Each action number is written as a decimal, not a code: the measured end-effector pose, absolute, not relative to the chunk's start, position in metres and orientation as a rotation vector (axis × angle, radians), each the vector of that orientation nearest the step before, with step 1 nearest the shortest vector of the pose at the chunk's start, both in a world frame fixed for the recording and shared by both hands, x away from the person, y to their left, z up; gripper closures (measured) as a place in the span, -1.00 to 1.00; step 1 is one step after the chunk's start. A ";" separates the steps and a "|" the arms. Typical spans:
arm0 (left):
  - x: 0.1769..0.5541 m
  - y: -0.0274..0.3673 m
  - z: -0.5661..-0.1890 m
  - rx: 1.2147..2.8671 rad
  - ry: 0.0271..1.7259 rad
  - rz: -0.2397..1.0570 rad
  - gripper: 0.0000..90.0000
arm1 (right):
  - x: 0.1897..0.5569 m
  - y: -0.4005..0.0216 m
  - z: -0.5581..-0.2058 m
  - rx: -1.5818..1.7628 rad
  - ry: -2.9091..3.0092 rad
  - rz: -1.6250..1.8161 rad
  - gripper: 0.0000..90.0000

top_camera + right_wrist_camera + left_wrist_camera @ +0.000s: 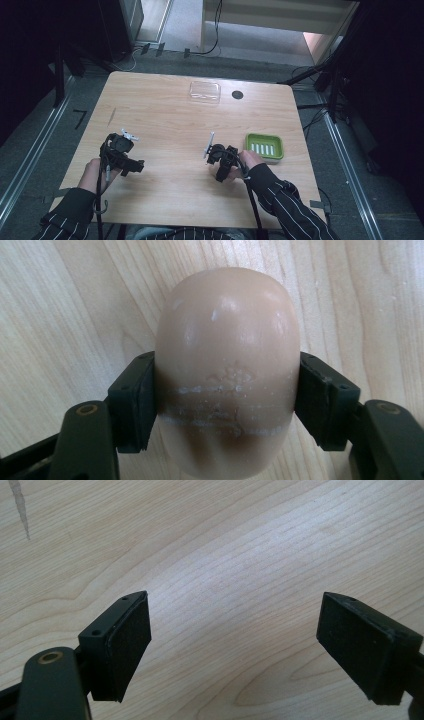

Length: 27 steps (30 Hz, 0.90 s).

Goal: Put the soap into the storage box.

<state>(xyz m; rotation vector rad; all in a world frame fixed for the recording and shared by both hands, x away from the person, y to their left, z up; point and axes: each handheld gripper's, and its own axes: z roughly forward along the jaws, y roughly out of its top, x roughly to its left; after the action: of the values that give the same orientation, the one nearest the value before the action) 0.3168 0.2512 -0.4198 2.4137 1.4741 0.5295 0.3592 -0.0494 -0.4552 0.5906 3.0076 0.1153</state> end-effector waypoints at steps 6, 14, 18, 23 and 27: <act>0.317 0.251 -0.420 2.417 1.476 0.528 -0.67 | 0.359 -0.051 -0.448 0.581 3.000 0.144 -0.26; 0.317 0.250 -0.420 2.414 1.477 0.532 -0.67 | 0.358 -0.058 -0.442 0.556 3.006 0.147 -0.26; 0.317 0.251 -0.420 2.416 1.475 0.527 -0.67 | 0.358 -0.061 -0.440 0.572 3.007 0.145 -0.26; 0.317 0.251 -0.420 2.417 1.474 0.526 -0.67 | 0.359 -0.065 -0.436 0.578 3.008 0.150 -0.26; 0.317 0.251 -0.420 2.418 1.474 0.528 -0.67 | 0.361 -0.070 -0.434 0.574 3.014 0.134 -0.26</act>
<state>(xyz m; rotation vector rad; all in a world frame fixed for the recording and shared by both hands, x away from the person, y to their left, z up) 0.3170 0.2507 -0.4200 2.4180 1.4743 0.5282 0.3608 -0.0699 -0.4344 0.5744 3.0136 0.1343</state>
